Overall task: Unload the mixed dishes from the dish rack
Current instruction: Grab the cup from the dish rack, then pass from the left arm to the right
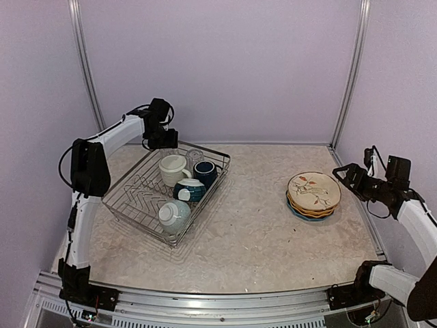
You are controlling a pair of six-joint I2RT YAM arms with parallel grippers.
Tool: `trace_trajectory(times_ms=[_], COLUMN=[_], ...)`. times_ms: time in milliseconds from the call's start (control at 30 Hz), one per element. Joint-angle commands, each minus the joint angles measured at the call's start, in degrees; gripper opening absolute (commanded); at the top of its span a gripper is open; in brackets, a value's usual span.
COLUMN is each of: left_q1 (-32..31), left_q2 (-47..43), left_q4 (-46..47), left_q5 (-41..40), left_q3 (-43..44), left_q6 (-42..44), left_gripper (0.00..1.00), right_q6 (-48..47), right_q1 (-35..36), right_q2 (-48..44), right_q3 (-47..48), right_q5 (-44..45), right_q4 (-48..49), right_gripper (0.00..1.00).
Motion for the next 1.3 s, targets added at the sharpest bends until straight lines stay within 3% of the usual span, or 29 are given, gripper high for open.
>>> trace_trajectory(times_ms=[0,167,400,600,667,867,1133,1267], left_q1=[-0.85,-1.80,-3.52,-2.64,-2.05,-2.95,-10.98,-14.66], left_q2=[-6.58,-14.44,-25.79,-37.30,-40.84,-49.30,-46.70,-43.29], left_q4=[-1.21,-1.09,-0.20,7.53,13.22,42.55,72.55,79.75], left_q5=[0.18,0.42,2.47,16.04,22.82,38.39,37.20,35.81], left_q3=[-1.01,-3.73,-9.59,-21.28,-27.25,-48.83,-63.27,-64.37], left_q6=[1.41,1.56,0.01,-7.40,-11.71,-27.87,-38.09,-37.66], left_gripper=[0.27,0.18,0.17,0.16,0.16,0.13,0.08,0.08], right_q6=[1.25,2.96,5.06,7.99,9.69,17.26,29.32,34.95], right_q1=[-0.46,0.58,4.05,11.85,16.06,29.50,42.76,44.79], right_q2=[-1.85,-3.74,-4.02,-1.51,0.22,7.49,20.55,25.00], right_q3=[0.79,0.26,0.13,0.39,0.69,2.34,6.42,5.92], right_q5=[-0.93,-0.61,0.63,3.38,4.82,5.95,3.52,2.94], right_q4=[-1.31,-1.29,0.30,5.19,8.07,21.75,45.36,54.89], right_gripper=[1.00,1.00,1.00,1.00,1.00,1.00,1.00,1.00])
